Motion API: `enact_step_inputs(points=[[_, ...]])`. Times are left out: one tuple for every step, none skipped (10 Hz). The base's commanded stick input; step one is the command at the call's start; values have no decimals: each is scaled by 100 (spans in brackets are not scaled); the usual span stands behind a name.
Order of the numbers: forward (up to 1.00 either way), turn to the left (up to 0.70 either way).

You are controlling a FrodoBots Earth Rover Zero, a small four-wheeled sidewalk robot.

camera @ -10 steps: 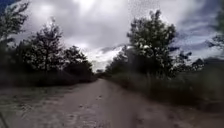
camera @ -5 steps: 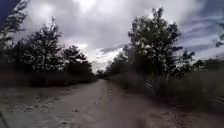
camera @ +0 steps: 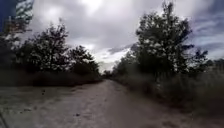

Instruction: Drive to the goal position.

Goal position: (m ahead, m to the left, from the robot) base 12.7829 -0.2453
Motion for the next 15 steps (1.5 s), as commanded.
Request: enact_step_inputs(points=[[45,0],[45,0],[45,0],[45,0],[45,0],[45,0],[45,0],[45,0],[45,0],[45,0],[45,0],[45,0],[45,0],[45,0],[45,0]])
